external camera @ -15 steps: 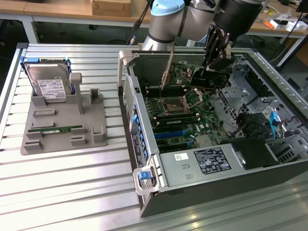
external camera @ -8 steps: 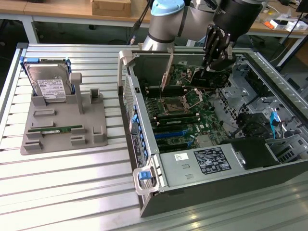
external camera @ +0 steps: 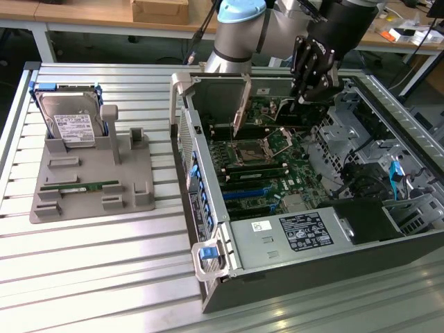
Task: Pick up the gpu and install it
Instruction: 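Insert the gpu into the slot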
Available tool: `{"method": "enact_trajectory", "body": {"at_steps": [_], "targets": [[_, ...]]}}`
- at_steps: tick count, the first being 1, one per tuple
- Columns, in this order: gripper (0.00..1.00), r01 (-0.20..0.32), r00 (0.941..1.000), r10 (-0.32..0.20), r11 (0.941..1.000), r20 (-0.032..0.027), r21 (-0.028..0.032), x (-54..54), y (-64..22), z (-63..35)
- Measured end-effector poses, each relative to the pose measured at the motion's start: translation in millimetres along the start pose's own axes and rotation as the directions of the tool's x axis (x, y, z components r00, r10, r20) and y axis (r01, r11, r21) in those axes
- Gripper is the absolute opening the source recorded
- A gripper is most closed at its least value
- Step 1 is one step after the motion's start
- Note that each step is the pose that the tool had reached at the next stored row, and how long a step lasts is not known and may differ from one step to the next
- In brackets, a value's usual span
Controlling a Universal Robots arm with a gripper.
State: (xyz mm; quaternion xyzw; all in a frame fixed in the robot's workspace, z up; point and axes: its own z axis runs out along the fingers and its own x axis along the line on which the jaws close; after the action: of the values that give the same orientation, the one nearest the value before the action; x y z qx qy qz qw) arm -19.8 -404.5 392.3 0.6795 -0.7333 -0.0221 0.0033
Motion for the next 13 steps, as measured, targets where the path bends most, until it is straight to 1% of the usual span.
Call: {"method": "enact_trajectory", "body": {"at_steps": [2,3,7,13], "targets": [[0.27,0.021,0.9998,-0.021,0.9998,-0.0008,-0.0006,0.0,0.0,0.1],[0.27,0.043,0.9991,-0.043,0.9991,-0.0016,-0.0011,0.0,0.0,0.2],[0.27,0.065,0.9979,-0.065,0.9979,-0.0023,-0.0017,0.0,0.0,0.4],[0.27,0.128,0.9918,-0.128,0.9918,-0.0050,-0.0035,0.0,0.0,0.7]]}}
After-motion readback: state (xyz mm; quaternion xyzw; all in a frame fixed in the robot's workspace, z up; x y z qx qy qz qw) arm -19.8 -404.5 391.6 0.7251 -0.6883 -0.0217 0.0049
